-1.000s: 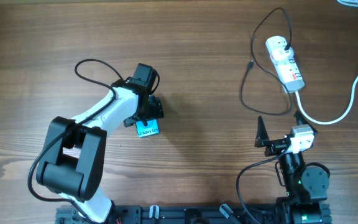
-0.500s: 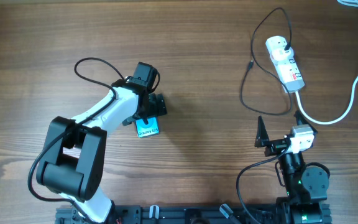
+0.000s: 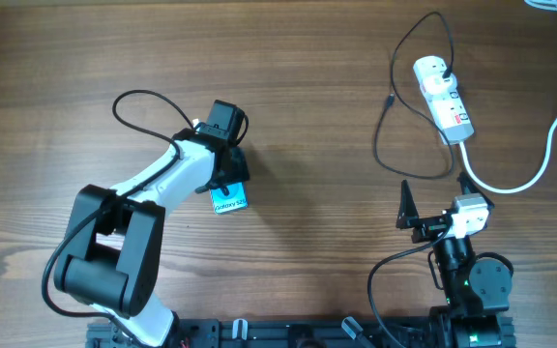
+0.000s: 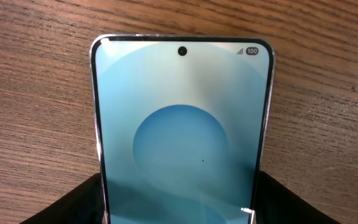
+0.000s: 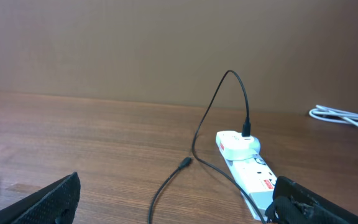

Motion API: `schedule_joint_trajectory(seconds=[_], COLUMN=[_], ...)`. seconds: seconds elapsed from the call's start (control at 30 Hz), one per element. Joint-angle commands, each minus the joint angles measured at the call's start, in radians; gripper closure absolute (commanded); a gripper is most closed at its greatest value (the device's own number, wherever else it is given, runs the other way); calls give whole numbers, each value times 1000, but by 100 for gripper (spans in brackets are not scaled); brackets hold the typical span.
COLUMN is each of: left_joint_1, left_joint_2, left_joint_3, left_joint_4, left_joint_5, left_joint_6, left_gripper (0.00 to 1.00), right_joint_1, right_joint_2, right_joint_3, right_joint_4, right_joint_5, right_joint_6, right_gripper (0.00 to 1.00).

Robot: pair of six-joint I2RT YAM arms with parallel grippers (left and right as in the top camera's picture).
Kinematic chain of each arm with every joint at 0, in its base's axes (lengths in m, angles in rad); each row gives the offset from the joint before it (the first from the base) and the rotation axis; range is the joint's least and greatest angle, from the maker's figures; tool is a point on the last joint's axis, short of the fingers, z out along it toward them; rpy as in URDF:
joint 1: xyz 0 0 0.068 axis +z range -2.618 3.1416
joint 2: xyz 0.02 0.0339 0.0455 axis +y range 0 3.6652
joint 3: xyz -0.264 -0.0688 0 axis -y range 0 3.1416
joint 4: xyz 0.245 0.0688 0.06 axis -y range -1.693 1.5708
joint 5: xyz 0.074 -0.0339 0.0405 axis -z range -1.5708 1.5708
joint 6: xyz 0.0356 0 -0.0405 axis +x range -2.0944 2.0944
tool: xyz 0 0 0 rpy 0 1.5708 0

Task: Plug charger to phone and switch on socket
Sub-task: 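Close the left gripper on the phone's bottom edge, then lift the phone upright with the left gripper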

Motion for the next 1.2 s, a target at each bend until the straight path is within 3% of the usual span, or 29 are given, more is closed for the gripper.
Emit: schedule_joint_trajectory(seconds=[0.0, 0.13, 0.7, 1.17], left_joint_1=[0, 0, 0, 0], left_joint_2=[46, 45, 2, -11], left_joint_3=[-46, -45, 50, 201], left_joint_4=[-1, -13, -124, -290], left_joint_5=[47, 47, 51, 202], left_joint_6=[-7, -7, -10, -10], left_gripper=[38, 42, 44, 43], right_joint_1=[-5, -5, -5, -5], right_joint_2=[-2, -2, -2, -2], right_joint_3=[-2, -2, -2, -2], right_joint_4=[3, 3, 3, 3], right_joint_5=[10, 10, 10, 10], right_joint_6=[-13, -14, -13, -14], right_gripper=[0, 0, 0, 1])
